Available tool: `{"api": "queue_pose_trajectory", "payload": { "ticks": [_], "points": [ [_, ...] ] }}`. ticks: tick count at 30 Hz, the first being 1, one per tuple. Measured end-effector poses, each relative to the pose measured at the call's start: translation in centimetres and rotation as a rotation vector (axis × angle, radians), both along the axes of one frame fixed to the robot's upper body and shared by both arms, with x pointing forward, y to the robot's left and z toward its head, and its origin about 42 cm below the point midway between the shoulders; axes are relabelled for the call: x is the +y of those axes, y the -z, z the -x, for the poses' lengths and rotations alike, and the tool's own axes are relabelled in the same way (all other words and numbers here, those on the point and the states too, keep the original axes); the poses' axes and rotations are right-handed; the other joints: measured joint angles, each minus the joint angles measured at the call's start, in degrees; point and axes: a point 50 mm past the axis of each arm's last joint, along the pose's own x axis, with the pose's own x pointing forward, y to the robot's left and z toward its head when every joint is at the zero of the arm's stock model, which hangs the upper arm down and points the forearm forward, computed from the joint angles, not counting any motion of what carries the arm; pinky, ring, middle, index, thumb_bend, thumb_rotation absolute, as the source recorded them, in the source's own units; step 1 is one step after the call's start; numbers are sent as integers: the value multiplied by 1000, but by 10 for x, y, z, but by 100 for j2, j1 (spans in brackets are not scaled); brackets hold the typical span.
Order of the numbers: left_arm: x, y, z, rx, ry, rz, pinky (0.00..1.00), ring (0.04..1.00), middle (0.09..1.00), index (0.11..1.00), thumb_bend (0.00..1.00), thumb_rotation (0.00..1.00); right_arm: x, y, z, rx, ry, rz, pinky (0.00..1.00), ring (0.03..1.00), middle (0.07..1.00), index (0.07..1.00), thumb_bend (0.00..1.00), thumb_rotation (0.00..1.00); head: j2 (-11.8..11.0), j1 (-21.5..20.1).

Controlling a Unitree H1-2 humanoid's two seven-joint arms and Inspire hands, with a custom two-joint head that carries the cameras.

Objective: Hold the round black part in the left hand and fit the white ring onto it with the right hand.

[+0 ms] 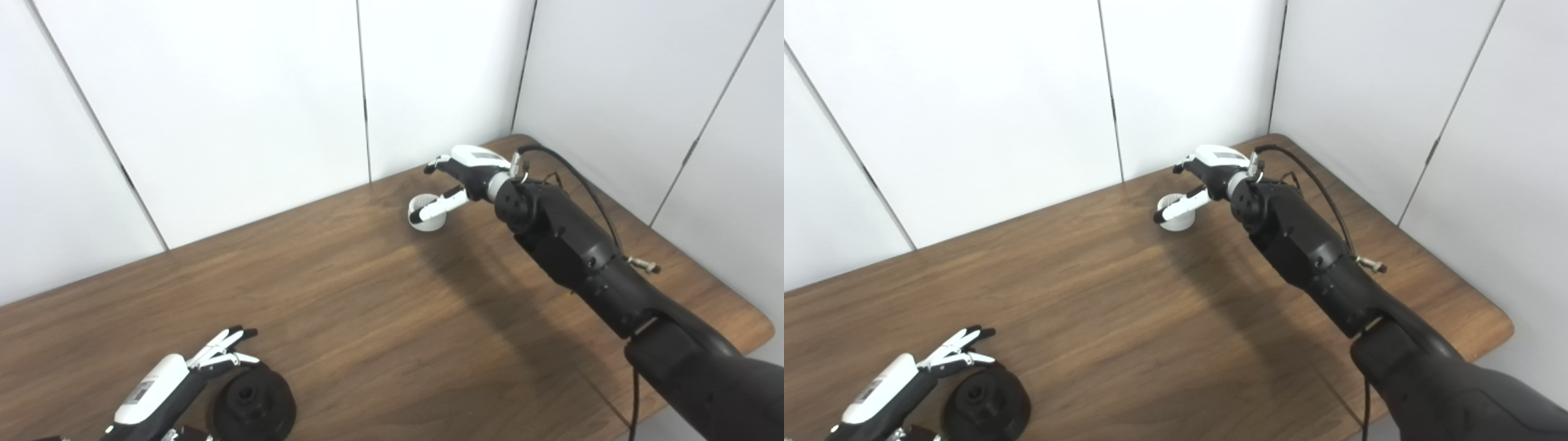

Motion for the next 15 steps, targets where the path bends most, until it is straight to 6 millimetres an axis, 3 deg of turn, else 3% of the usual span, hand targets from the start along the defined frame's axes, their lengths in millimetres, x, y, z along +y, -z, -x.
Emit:
{"api": "queue_pose_trajectory", "payload": {
  "ticks": [15],
  "points": [
    [1, -1, 2, 1, 0, 0, 870, 1000, 964, 488, 522, 64, 5, 13, -4, 114, -16, -27, 871, 936, 1000, 931, 1000, 499, 35, 35]
  ]
}}
